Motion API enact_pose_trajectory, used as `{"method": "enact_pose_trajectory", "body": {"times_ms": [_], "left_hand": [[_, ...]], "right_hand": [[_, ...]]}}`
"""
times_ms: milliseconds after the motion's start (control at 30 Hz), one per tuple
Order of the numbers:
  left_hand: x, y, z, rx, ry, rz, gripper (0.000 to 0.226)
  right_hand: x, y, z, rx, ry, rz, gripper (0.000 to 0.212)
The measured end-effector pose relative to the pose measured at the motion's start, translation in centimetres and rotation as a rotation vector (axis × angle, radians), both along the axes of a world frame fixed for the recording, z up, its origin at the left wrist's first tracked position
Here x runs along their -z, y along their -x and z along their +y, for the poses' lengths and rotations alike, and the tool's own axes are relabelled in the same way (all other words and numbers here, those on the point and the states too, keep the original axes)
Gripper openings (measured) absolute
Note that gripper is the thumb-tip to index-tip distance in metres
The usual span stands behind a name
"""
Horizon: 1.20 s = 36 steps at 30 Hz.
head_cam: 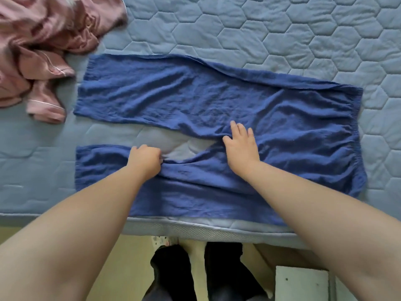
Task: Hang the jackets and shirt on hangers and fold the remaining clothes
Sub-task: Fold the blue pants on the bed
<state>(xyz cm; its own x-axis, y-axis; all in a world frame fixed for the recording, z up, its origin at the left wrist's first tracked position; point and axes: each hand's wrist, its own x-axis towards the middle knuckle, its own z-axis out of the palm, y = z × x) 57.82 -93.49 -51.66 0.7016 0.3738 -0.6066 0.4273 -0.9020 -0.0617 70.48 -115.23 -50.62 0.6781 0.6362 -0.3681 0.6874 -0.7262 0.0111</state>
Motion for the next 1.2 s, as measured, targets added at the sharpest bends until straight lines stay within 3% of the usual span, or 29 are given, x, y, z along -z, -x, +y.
{"method": "enact_pose_trajectory", "body": {"times_ms": [67, 167, 267, 367, 500, 600, 667, 767, 867, 933, 1033, 1100, 1133, 1200], "left_hand": [[0.2, 0.1, 1.3, -0.117, 0.022, -0.088, 0.021], [0.7, 0.8, 2.6, -0.253, 0.038, -0.287, 0.014], [1.0, 3.1, 2.9, -0.155, 0.03, -0.441, 0.017], [1.1, 5.5, 3.5, -0.247, -0.007, -0.438, 0.036], [0.7, 8.4, 5.9, -0.591, -0.082, -0.406, 0.065], [0.9, 10.7, 8.3, -0.976, 0.035, -0.366, 0.077], [1.6, 11.9, 10.2, -1.124, 0.17, -0.36, 0.064], [2.3, 13.7, 12.7, -1.179, 0.231, -0.425, 0.027], [2.2, 15.5, 13.7, -1.22, 0.197, -0.449, 0.022], [2.0, 16.2, 13.6, -1.219, 0.233, -0.469, 0.022], [1.8, 17.0, 13.6, -1.212, 0.349, -0.411, 0.023], [1.8, 17.8, 13.7, -1.162, 0.387, -0.315, 0.027], [1.7, 18.1, 13.7, -1.137, 0.351, -0.289, 0.031], [1.0, 18.4, 13.4, -1.163, 0.206, -0.342, 0.016]], "right_hand": [[-0.1, -1.7, 0.9, 0.14, 0.086, -0.076, 0.038], [0.9, -2.4, 1.4, 0.257, -0.083, -0.148, 0.025], [2.1, 0.4, 1.7, 0.071, -0.235, -0.138, 0.022], [2.1, 3.3, 3.0, -0.119, -0.234, -0.037, 0.027], [1.6, 5.3, 7.2, -0.147, -0.165, 0.069, 0.026], [1.6, 6.4, 10.8, -0.05, -0.087, 0.229, 0.022], [1.4, 6.6, 12.8, -0.022, 0.007, 0.247, 0.017], [1.1, 6.1, 14.4, 0.122, -0.084, -0.019, 0.015], [0.9, 6.6, 14.6, 0.262, -0.159, -0.096, 0.025], [0.9, 7.7, 14.6, 0.124, -0.232, -0.097, 0.035], [0.9, 10.6, 15.1, -0.266, -0.331, 0.003, 0.039], [1.7, 12.5, 15.3, -0.455, -0.16, 0.099, 0.04], [2.0, 13.1, 15.3, -0.419, -0.063, 0.096, 0.044], [2.1, 13.5, 15.1, -0.106, 0.036, 0.035, 0.055]]}}
